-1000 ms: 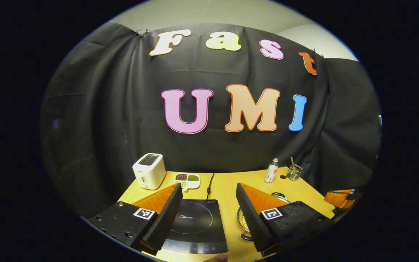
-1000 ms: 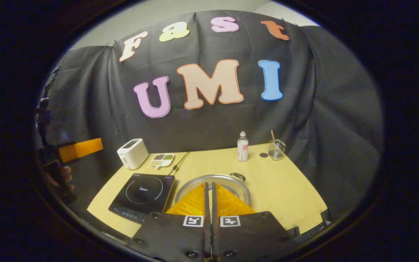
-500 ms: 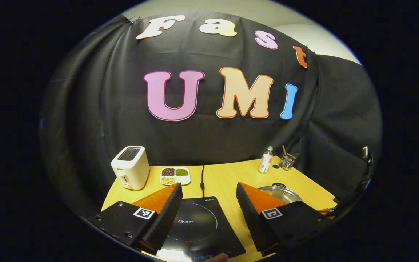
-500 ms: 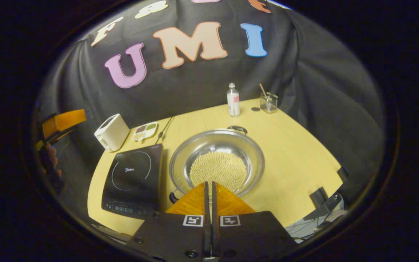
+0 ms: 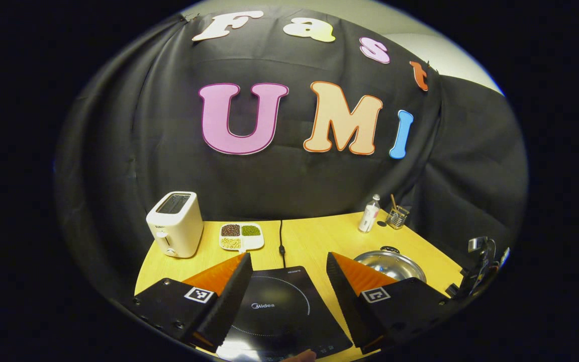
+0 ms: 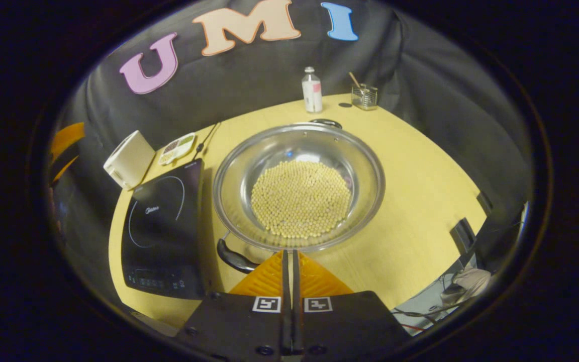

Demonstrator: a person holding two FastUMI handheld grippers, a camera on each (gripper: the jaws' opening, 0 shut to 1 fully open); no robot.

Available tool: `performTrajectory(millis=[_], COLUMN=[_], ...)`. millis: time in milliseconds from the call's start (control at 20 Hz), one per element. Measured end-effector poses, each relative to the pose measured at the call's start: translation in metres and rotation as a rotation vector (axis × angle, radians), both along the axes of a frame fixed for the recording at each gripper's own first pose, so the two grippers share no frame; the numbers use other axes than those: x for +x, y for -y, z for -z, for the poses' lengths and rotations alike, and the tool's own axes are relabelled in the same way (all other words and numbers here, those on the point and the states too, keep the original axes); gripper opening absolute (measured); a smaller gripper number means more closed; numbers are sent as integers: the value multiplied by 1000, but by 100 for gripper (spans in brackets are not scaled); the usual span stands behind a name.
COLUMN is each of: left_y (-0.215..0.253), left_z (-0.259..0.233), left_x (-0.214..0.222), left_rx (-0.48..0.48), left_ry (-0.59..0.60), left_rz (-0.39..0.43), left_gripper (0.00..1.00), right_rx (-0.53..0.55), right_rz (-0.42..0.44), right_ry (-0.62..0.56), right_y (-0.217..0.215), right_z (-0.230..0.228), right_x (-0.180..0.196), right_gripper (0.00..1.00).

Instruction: First push the handle of the pot to place it horizontally, then grasp the pot with both hands and set it on the induction cooktop.

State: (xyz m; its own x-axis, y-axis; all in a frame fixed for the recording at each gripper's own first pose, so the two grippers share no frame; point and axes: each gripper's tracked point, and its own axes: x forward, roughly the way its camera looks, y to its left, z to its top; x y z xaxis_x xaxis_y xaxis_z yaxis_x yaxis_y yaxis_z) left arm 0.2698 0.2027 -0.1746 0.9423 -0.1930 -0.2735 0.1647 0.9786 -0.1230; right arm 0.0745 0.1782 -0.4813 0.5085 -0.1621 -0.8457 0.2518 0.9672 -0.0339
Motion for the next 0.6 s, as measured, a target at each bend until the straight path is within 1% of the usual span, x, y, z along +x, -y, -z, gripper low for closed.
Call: performTrajectory(millis=[100, 150, 250, 300, 350, 600], left_y=[-8, -11, -16, -18, -20, -25], left_z=[1, 1, 2, 4, 7, 12], left_x=[1, 2, 3, 3, 3, 7], left_rx=[6, 5, 4, 3, -1, -14], left_ry=[-2, -1, 3, -2, -9, -21], left_rz=[-6, -9, -15, -18, -21, -33], left_gripper=[91, 91, 91, 90, 90, 91], right_rx=[3, 13, 26, 28, 38, 58], right_rz=[6, 17, 37, 42, 42, 15], right_ry=[-34, -43, -61, -62, -65, -84], right_y=[-3, -6, -9, -11, -15, -36], right_z=[12, 16, 24, 24, 26, 33], right_x=[-4, -3, -1, 2, 5, 15], right_gripper=[0, 2, 2, 0, 3, 3])
